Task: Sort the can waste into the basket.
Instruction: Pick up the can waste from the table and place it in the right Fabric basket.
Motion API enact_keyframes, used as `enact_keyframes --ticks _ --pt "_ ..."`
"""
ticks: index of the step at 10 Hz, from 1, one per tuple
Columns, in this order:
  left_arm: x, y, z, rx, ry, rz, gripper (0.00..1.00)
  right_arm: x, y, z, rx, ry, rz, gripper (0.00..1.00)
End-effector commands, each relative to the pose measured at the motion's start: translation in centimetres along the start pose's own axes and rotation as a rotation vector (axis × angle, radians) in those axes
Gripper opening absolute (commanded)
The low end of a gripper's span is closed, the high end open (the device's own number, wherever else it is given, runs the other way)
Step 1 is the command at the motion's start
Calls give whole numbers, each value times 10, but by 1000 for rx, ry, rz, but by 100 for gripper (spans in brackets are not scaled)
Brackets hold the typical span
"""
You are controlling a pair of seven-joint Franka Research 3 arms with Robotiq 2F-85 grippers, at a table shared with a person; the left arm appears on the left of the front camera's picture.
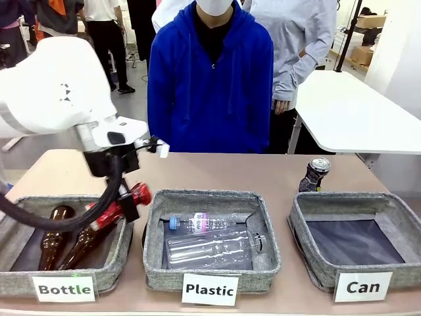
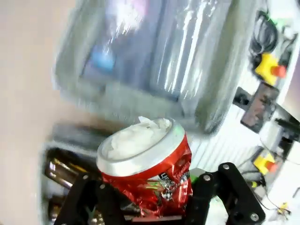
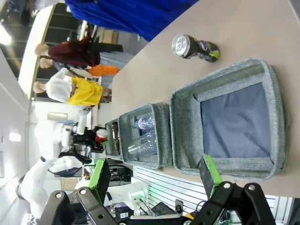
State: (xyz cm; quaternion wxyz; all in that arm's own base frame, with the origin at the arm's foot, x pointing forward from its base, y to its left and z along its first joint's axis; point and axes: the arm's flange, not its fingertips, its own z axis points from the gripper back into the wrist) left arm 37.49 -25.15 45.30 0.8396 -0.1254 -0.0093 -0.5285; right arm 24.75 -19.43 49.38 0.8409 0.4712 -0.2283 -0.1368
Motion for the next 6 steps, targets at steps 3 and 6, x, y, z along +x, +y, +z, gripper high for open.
enact_keyframes --ticks 3,6 --pt "176 -56 39 267 -99 -399 0 -52 2 81 -68 213 56 100" --pt "318 -76 -2 273 -186 -673 0 -69 -23 136 -118 137 100 100"
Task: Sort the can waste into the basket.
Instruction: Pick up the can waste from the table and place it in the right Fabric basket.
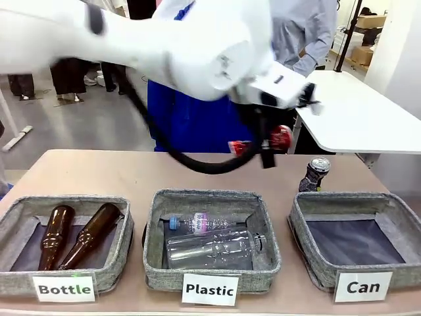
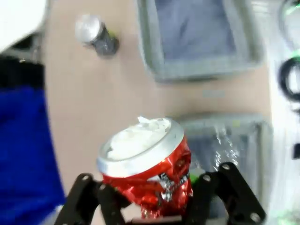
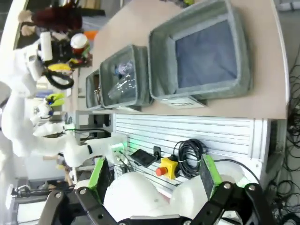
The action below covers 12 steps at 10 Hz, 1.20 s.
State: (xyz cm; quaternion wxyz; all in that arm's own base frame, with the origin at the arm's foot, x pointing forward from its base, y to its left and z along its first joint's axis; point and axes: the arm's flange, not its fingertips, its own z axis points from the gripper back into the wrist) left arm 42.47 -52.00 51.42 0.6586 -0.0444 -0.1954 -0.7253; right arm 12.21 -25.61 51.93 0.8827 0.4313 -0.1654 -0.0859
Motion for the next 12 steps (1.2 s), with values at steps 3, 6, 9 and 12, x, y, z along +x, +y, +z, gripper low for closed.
enact_keyframes --ticks 3,6,9,12 --pt "126 36 -93 -8 -99 -225 0 -3 -8 15 -6 -35 10 100" --pt "163 31 -120 -112 -96 -273 0 -3 -8 15 -6 -35 10 100" --pt "178 20 -126 -133 -61 -313 0 -3 -8 15 -6 -35 10 100" --pt "183 13 -126 -152 -53 -360 58 -3 -8 15 -6 -35 10 100"
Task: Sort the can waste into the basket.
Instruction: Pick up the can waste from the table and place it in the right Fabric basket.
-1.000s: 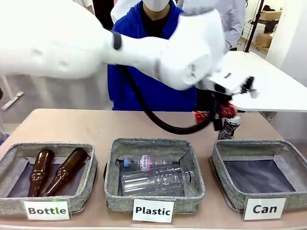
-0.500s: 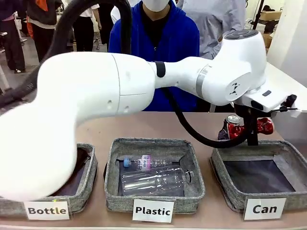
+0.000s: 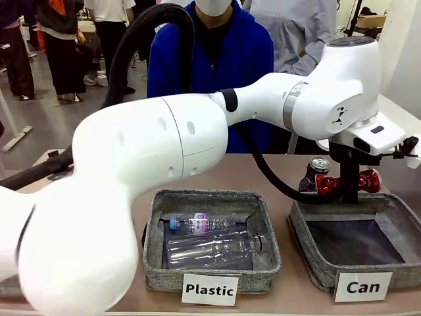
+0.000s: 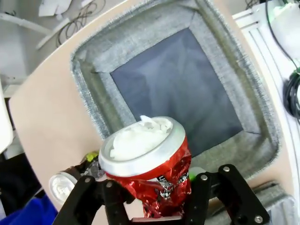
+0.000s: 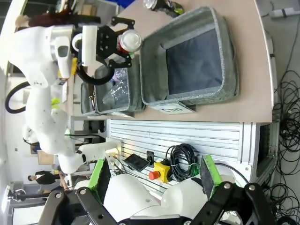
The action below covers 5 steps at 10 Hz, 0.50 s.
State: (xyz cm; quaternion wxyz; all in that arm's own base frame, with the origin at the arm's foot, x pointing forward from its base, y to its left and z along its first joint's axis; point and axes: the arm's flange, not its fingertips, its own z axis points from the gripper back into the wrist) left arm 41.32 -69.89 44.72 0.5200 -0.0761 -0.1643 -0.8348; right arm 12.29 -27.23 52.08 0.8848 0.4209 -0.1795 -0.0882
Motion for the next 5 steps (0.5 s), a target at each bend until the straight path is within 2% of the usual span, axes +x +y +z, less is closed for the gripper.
enact_keyframes --ticks 1,3,4,5 --pt "23 38 -1 -7 -1 -27 100 -9 1 3 12 -7 -2 100" --pt "23 38 1 3 6 -22 100 -9 1 3 12 -7 -2 100" --pt "22 38 2 10 12 -11 82 -9 1 3 12 -7 -2 100" --pt "21 39 3 4 17 -10 91 -9 1 3 12 -7 -2 100"
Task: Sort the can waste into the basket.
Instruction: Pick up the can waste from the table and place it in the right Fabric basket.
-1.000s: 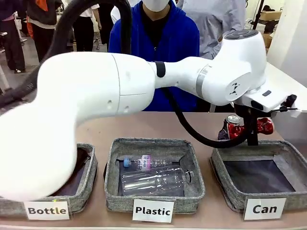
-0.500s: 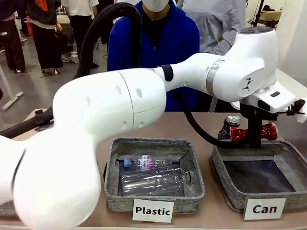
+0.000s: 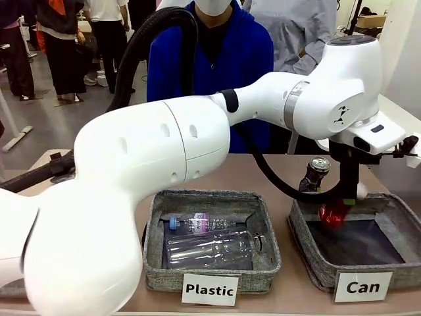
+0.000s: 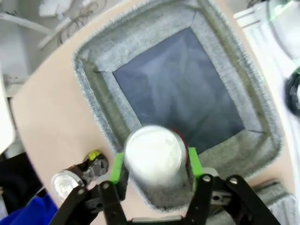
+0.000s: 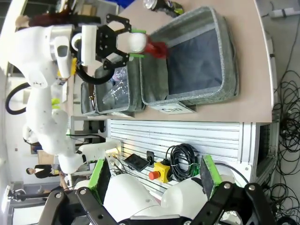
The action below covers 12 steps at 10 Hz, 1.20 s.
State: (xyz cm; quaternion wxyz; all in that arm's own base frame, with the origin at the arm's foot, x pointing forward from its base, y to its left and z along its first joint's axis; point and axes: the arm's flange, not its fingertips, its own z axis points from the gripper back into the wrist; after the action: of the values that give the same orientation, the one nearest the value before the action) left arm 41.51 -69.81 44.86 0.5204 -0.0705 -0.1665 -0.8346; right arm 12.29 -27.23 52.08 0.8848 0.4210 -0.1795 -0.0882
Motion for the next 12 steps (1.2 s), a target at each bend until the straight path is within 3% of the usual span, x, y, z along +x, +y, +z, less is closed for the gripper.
enact_keyframes --ticks 1,5,7,8,9,10,12 --pt "21 38 2 -8 14 -11 100 -9 1 3 12 -7 -2 100" --pt "8 30 24 -80 31 4 100 0 0 0 0 0 0 100" --pt "-11 2 59 -123 -2 -4 100 13 17 -26 27 64 25 100" --pt "-30 -13 79 -190 -67 -11 100 29 30 -47 -1 38 -44 100" --pt "-51 -25 96 -217 -47 65 100 41 44 -68 65 78 -33 100" --pt "-70 -42 111 -332 4 95 100 53 55 -93 113 111 -37 100" --pt "-105 -81 127 -701 152 132 100 67 68 -138 132 194 -40 100"
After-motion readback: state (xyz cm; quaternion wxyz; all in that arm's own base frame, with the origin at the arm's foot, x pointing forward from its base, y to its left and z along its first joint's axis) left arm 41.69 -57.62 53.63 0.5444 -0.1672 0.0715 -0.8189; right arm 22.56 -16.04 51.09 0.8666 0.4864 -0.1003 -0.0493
